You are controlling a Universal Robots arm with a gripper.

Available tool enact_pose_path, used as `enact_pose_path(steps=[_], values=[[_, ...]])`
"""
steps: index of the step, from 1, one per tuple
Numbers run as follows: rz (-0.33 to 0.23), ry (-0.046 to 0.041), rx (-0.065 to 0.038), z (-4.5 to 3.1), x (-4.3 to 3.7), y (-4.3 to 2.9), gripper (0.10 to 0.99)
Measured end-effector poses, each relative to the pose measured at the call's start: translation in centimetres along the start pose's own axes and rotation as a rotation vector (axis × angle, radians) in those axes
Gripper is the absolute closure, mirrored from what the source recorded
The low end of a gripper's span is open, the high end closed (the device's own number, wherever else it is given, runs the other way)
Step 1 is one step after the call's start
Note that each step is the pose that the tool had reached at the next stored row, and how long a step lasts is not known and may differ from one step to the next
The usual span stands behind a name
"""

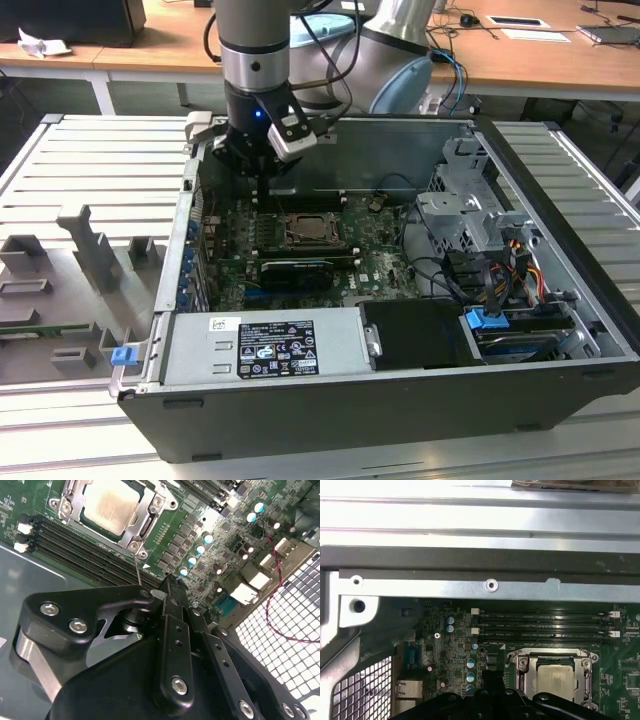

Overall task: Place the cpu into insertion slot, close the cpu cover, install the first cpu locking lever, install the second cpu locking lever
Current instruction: 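Install the first cpu locking lever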

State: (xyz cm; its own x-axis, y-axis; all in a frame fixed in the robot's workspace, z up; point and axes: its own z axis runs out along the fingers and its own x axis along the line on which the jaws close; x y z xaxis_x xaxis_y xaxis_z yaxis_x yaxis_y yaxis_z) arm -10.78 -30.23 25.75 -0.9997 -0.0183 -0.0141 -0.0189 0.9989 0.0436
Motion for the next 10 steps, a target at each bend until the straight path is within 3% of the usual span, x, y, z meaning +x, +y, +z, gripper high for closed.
enact_pose_path(steps=[4,5,10], values=[[0.000,0.0000,0.000,0.10,-0.01,0.52,0.980],[0.000,0.0000,0.000,0.15,-0.01,0.96,0.980],[0.000,0.0000,0.000,0.20,-0.80,1.02,0.980]])
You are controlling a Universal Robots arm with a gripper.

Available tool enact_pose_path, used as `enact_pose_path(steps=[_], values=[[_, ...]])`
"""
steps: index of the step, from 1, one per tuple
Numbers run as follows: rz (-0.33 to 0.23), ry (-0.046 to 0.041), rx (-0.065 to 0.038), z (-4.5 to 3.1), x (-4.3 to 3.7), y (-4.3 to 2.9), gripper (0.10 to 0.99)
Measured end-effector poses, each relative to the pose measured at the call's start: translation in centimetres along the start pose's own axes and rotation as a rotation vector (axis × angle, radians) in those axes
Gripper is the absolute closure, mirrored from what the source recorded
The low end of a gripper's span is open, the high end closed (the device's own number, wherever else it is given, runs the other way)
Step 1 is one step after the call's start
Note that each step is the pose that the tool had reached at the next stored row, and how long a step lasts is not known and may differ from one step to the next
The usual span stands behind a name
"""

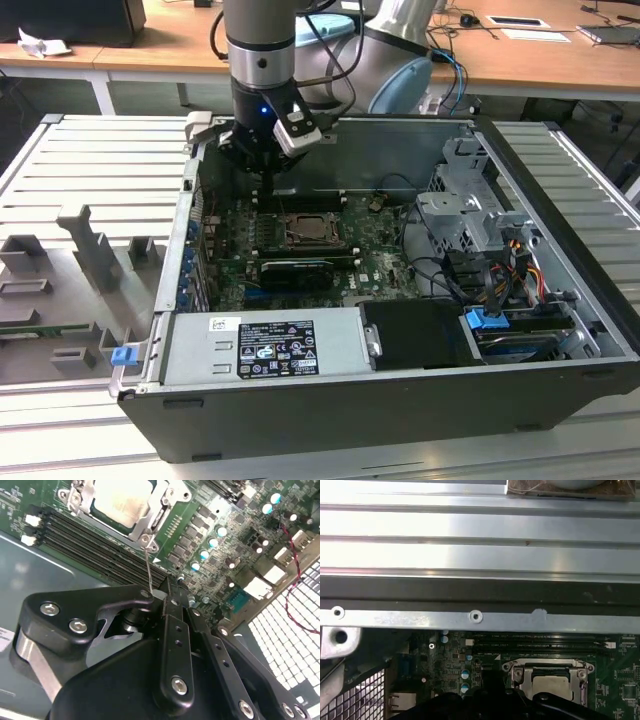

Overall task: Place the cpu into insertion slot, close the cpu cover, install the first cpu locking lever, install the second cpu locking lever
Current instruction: 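Install the first cpu locking lever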

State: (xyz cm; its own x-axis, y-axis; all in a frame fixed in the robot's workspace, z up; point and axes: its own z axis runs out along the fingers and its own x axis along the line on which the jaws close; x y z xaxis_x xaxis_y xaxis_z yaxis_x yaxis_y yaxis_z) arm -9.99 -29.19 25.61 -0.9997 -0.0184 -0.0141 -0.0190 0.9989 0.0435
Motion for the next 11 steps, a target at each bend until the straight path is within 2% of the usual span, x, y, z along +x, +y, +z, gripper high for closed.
enact_pose_path(steps=[4,11], values=[[0.000,0.0002,0.000,0.01,-0.54,-0.01,0.980],[0.000,0.0000,0.000,0.03,-0.92,-0.02,0.980]])
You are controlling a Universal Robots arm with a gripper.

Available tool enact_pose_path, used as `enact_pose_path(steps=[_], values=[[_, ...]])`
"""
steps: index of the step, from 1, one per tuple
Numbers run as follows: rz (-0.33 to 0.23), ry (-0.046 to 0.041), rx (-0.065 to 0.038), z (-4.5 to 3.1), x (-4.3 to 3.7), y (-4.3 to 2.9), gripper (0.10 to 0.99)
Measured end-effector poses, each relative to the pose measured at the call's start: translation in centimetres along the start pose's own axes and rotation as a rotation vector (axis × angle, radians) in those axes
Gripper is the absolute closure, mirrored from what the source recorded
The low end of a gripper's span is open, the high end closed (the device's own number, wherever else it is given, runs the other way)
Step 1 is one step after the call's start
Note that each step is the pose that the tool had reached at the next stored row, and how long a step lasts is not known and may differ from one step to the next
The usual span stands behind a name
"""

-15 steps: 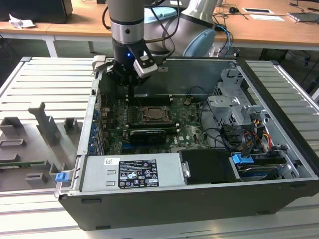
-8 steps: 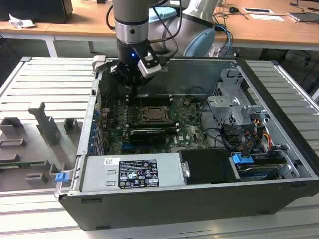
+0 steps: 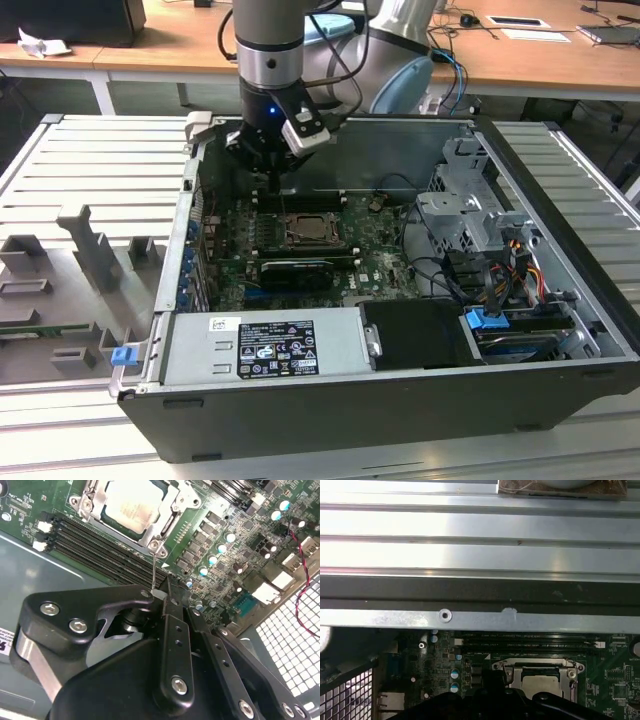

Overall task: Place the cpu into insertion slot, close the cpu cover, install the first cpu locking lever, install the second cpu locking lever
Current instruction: 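Install the first cpu locking lever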

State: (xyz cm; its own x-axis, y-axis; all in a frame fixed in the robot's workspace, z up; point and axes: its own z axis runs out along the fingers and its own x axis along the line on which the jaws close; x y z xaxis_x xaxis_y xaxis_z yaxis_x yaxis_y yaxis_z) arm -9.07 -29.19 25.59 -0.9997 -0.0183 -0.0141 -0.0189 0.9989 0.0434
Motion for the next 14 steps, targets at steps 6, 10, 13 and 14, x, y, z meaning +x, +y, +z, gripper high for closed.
enact_pose_path(steps=[6,10,13,14], values=[[0.000,0.0000,0.000,0.01,-0.59,-0.01,0.980],[0.000,0.0000,0.000,0.02,-1.01,-0.02,0.980],[0.000,0.0000,0.000,0.02,-1.21,-0.02,0.980],[0.000,0.0000,0.000,0.02,-1.28,-0.03,0.980]])
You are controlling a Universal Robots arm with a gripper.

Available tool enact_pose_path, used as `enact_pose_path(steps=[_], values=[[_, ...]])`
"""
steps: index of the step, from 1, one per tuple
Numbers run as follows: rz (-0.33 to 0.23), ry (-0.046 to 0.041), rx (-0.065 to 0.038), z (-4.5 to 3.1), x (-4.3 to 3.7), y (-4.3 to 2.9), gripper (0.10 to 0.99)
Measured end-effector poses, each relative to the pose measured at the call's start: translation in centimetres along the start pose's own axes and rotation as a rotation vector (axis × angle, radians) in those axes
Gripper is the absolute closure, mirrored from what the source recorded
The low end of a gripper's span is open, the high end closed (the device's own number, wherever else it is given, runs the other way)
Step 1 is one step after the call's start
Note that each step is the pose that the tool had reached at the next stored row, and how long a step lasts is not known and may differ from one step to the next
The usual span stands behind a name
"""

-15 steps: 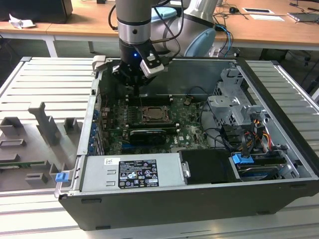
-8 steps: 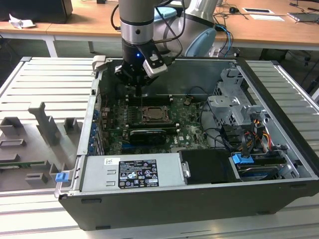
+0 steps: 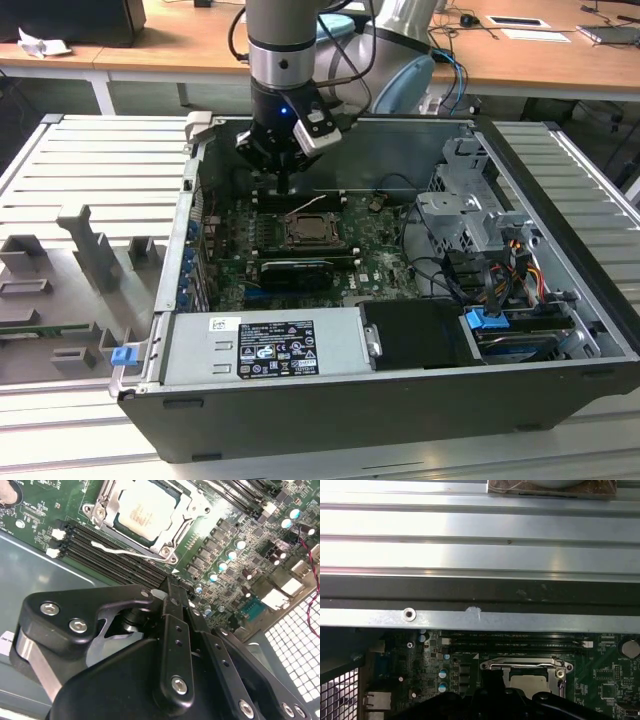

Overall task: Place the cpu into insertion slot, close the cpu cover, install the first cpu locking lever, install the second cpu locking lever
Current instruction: 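Install the first cpu locking lever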

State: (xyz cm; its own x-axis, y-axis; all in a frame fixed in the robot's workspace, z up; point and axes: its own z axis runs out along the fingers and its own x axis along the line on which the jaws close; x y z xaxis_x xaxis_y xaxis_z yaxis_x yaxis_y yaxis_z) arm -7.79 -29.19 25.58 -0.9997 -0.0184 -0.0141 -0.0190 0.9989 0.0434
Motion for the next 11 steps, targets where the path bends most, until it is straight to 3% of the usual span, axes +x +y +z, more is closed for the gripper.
enact_pose_path(steps=[11], values=[[0.000,0.0000,0.000,0.04,-0.85,-0.02,0.980]])
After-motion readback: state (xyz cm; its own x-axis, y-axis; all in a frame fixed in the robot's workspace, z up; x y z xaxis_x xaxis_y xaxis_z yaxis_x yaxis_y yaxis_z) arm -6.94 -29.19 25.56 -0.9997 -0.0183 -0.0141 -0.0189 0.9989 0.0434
